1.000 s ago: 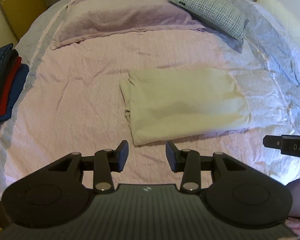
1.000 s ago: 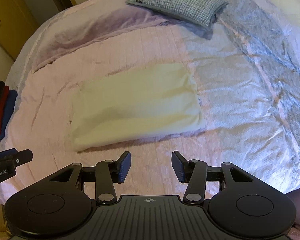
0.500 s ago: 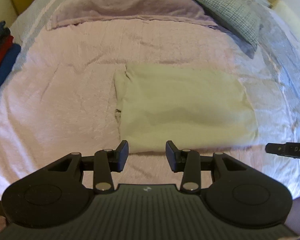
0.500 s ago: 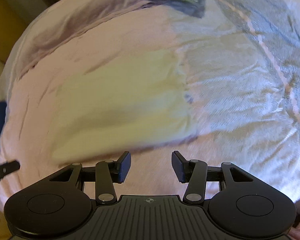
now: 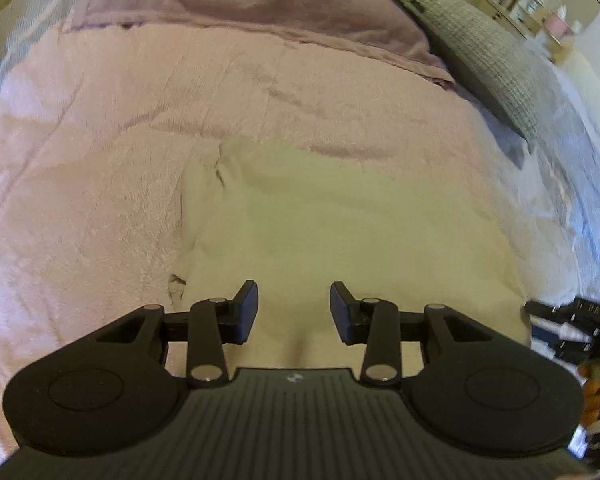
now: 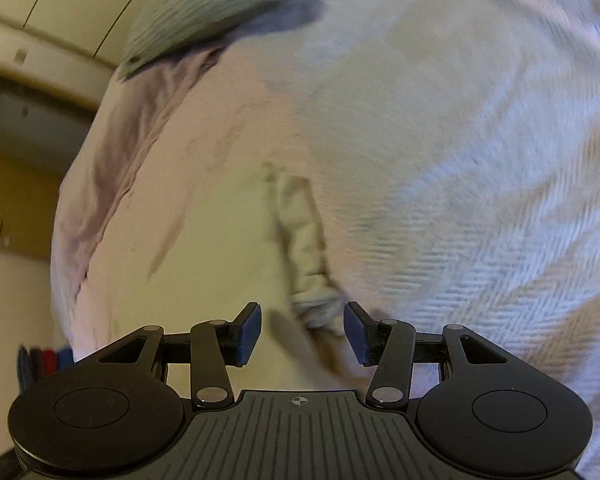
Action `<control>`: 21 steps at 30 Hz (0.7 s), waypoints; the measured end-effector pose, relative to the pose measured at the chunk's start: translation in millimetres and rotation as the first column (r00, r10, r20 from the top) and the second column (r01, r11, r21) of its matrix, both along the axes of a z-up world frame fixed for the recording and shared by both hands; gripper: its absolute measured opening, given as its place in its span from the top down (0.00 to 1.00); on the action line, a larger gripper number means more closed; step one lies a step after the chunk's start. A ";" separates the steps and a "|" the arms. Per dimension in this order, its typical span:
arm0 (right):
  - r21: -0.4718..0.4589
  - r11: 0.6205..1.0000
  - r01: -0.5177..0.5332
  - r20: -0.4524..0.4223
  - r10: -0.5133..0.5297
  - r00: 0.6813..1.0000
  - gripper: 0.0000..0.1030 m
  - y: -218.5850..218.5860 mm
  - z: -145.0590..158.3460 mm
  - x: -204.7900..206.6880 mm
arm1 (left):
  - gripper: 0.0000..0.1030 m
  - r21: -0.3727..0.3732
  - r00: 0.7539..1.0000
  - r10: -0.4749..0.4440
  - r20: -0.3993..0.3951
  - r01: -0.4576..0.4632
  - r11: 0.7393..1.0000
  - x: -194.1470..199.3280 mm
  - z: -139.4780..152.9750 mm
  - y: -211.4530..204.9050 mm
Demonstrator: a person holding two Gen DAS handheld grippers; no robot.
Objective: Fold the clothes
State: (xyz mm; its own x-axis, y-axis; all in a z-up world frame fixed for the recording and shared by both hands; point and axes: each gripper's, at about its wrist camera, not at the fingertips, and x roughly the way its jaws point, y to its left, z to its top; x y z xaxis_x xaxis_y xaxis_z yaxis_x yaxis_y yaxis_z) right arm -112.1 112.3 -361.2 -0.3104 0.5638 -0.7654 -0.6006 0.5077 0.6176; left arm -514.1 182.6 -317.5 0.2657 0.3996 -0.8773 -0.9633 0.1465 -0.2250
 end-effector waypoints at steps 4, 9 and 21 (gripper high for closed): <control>0.067 0.994 0.089 -0.130 -0.080 0.988 0.42 -9.9 -23.6 12.7 | 0.73 -0.003 0.998 0.022 0.056 -0.022 1.000 -10.8 -16.0 8.6; 0.130 0.980 0.153 -0.219 -0.122 0.968 0.42 -11.3 -31.4 18.0 | 0.83 0.006 0.991 0.029 0.129 -0.030 1.000 -21.5 -32.0 22.6; 0.109 0.992 0.069 -0.147 -0.053 0.988 0.62 7.4 -45.1 -4.7 | 0.85 -0.042 0.988 -0.011 0.152 0.017 0.999 -35.1 -66.0 42.7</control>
